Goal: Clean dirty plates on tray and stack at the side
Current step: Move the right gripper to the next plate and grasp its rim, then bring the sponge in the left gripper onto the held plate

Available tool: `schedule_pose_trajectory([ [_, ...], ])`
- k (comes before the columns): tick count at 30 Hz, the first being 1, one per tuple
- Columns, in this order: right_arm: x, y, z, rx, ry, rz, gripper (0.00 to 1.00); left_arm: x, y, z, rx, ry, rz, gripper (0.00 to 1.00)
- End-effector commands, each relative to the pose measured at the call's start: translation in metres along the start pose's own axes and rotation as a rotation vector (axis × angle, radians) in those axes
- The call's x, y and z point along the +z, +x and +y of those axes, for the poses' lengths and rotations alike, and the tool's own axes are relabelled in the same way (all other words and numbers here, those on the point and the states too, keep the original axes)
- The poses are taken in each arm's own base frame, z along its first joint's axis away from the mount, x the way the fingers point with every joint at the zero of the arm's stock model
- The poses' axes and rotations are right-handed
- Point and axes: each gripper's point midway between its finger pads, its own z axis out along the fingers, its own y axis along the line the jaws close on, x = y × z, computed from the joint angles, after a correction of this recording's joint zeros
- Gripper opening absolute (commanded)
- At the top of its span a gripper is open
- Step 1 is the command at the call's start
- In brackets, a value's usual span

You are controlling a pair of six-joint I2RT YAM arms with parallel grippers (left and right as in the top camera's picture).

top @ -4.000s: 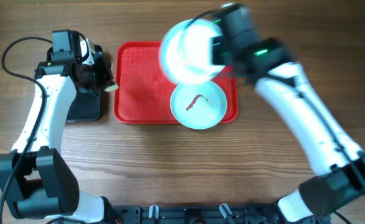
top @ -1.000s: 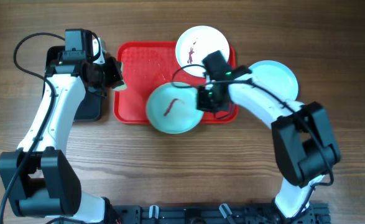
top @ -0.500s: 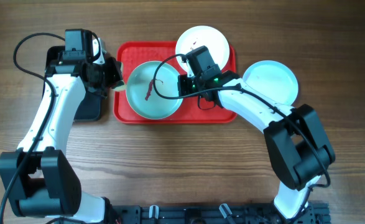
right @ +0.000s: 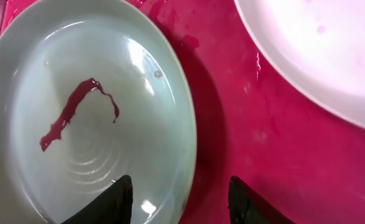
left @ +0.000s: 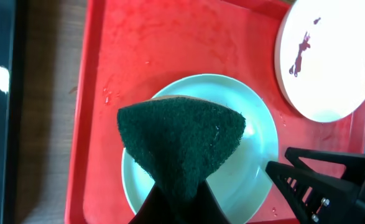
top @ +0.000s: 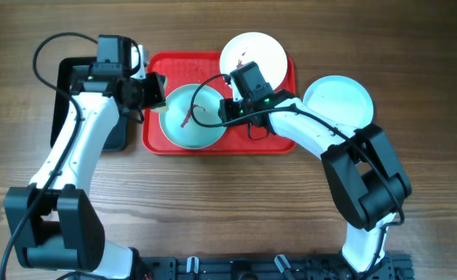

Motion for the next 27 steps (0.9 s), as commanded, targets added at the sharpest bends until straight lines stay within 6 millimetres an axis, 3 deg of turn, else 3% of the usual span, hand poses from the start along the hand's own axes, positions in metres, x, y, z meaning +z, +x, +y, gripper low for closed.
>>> schedule_pose_trajectory([
  [1, 0.003, 0.006, 0.014, 0.104, -0.062, 0.045, 0.46, 0.015, 0.005, -0.002, 0.112, -0.014, 0.028, 0.04],
  [8, 0.003, 0.027, 0.012, 0.343, -0.046, 0.141, 0.17, 0.040, 0.016, 0.006, 0.193, -0.026, 0.094, 0.04],
  [12, 0.009, 0.034, 0.011, 0.380, -0.032, 0.161, 0.15, 0.050, 0.017, 0.008, 0.201, -0.024, 0.101, 0.04],
  [17, 0.026, 0.044, 0.005, 0.406, -0.020, 0.187, 0.06, 0.053, 0.019, 0.001, 0.238, -0.015, 0.103, 0.04],
  [27, 0.027, 0.026, 0.011, 0.280, -0.065, 0.131, 0.04, 0.057, 0.032, -0.012, 0.326, -0.002, 0.139, 0.04],
])
